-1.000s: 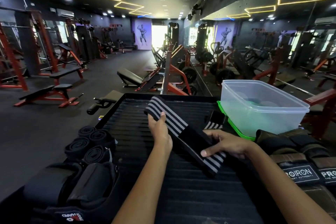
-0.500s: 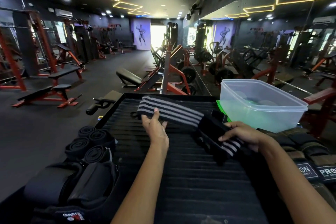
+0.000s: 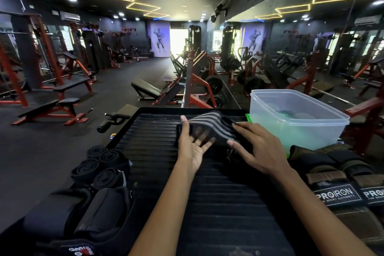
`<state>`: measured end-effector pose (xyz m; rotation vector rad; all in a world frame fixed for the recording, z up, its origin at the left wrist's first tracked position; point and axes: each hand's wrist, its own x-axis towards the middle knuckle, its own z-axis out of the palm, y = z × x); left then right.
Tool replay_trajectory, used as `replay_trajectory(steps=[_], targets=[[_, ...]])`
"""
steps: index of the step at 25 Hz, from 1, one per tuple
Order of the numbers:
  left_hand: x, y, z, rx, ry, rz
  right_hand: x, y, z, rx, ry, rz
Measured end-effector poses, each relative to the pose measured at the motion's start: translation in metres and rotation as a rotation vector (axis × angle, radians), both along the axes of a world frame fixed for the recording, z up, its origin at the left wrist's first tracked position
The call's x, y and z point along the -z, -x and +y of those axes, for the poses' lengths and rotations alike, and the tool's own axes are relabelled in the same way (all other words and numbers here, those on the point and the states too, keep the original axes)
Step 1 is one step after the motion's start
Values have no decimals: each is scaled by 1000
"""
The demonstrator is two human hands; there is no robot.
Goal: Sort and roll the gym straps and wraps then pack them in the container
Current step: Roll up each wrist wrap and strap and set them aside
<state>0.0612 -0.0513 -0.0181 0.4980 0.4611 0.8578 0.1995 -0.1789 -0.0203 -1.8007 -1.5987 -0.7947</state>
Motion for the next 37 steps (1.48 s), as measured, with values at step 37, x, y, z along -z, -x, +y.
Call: replay_trajectory(steps=[37], targets=[[-4,14,-20,-515,-1043,845,-58,-33,112,-169,319,680]])
